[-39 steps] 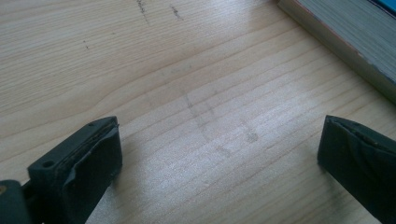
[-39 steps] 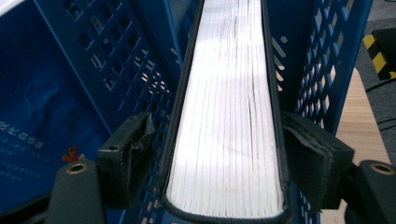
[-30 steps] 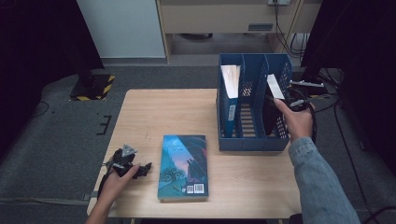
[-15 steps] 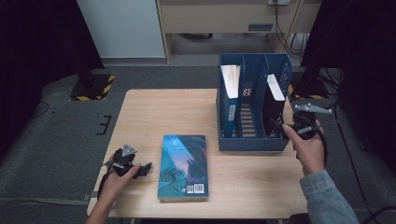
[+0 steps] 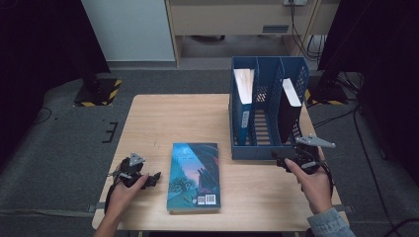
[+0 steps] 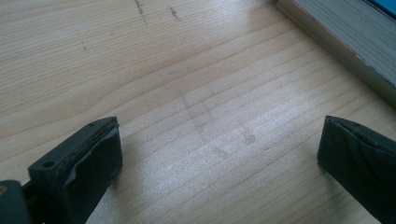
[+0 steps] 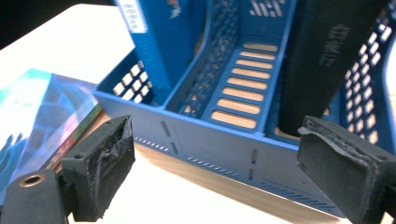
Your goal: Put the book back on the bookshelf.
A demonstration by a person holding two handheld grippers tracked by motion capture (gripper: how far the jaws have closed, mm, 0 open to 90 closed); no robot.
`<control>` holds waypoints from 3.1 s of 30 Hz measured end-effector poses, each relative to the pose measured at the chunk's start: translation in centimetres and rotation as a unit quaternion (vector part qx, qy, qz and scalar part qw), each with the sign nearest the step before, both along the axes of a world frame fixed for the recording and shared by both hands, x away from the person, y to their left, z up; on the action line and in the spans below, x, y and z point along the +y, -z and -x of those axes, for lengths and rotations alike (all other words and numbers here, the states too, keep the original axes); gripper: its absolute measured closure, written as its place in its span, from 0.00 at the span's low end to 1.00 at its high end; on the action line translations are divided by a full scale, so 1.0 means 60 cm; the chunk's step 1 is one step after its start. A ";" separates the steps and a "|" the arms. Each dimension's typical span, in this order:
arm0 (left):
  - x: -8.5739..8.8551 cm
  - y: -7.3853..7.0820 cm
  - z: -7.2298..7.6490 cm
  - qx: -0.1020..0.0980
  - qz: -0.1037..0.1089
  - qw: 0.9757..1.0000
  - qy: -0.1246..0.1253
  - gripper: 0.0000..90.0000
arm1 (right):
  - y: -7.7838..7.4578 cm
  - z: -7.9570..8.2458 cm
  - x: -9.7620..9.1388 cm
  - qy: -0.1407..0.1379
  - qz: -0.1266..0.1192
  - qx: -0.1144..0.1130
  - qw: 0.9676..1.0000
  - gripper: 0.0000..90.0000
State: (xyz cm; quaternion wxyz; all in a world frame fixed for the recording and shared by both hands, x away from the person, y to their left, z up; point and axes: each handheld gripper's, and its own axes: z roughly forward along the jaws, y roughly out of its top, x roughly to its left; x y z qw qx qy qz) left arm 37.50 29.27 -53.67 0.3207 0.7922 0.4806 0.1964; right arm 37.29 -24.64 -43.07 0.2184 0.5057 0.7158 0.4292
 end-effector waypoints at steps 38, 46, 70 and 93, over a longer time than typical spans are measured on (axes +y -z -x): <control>-0.010 -0.049 0.022 -0.019 0.043 0.999 -0.004 0.09 | 0.101 0.038 0.262 -0.190 0.048 0.060 0.979 0.29; -0.058 -0.072 0.052 -0.018 0.079 0.995 0.052 0.15 | 0.114 0.049 0.289 -0.238 0.036 0.077 0.968 0.29; -0.118 -0.047 0.062 0.011 0.082 0.990 0.111 0.31 | 0.148 0.042 0.292 -0.270 -0.013 0.149 0.951 0.13; -0.113 -0.047 0.056 0.015 0.082 0.989 0.121 0.30 | 0.152 0.022 0.296 -0.281 -0.038 0.174 0.943 0.15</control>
